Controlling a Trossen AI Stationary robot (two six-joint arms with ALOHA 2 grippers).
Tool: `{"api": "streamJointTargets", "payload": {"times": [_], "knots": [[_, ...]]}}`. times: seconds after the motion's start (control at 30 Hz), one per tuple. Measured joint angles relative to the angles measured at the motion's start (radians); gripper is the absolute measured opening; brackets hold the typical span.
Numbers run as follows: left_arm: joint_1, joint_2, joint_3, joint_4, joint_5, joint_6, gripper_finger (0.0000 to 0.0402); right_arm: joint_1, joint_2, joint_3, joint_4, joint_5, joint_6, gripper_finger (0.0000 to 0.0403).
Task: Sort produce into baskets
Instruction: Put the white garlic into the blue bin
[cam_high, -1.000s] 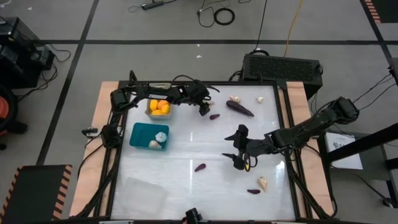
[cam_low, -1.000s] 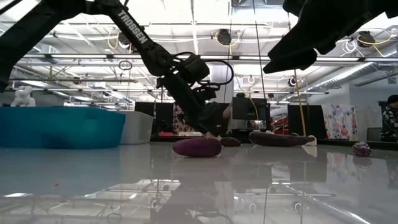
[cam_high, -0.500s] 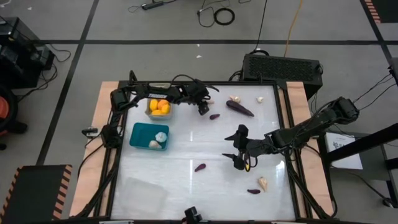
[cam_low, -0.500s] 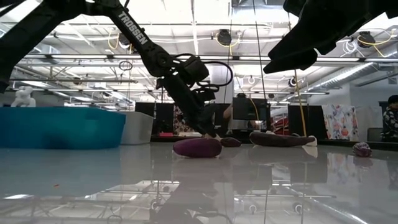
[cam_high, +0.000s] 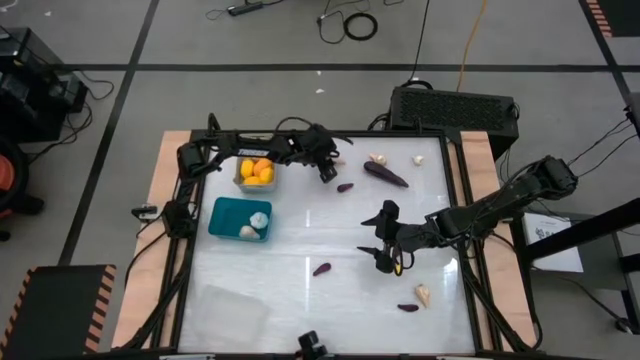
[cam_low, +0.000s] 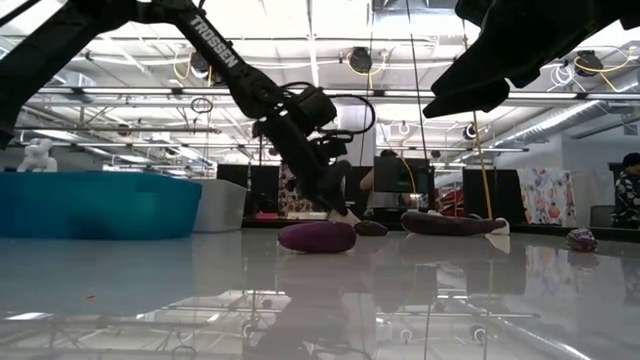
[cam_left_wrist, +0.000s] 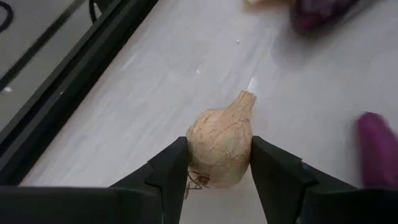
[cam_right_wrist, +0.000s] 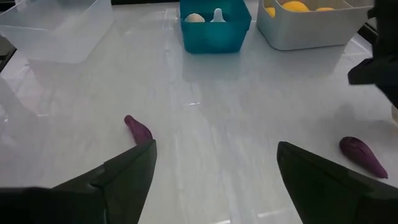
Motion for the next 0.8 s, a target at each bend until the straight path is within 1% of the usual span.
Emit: {"api": "streamJointTargets", "payload": {"times": [0.07,0.23,0.37,0.5,0.63,0.7,0.8], "knots": [[0.000,-0.012,0.026,-0.027,0.022,0.000,0.0167,0.000,0.000,0.000,0.000,0.000,-0.002,0.0325],[-0.009,-0.091,0.064,-0.184,0.094,0.038,0.0167,0.000,0.000,0.000,0.003,0.000,-0.001,0.0325],[-0.030,-0.230,0.065,-0.339,0.153,0.077,0.0167,-0.014,0.000,-0.001,0.007,0.005,-0.001,0.0325],[-0.062,-0.388,0.066,-0.505,0.158,0.074,0.0167,-0.057,-0.003,-0.001,0.025,0.007,-0.004,0.0325],[-0.127,-0.536,0.029,-0.648,0.107,0.038,0.0166,-0.082,-0.003,-0.001,0.022,0.006,-0.006,0.0325],[-0.169,-0.607,-0.006,-0.730,0.048,-0.013,0.0166,-0.086,-0.003,-0.001,0.014,0.003,-0.006,0.0325],[-0.228,-0.704,-0.057,-0.841,-0.069,-0.137,0.0166,-0.086,-0.003,-0.001,0.005,0.002,-0.006,0.0325]]}}
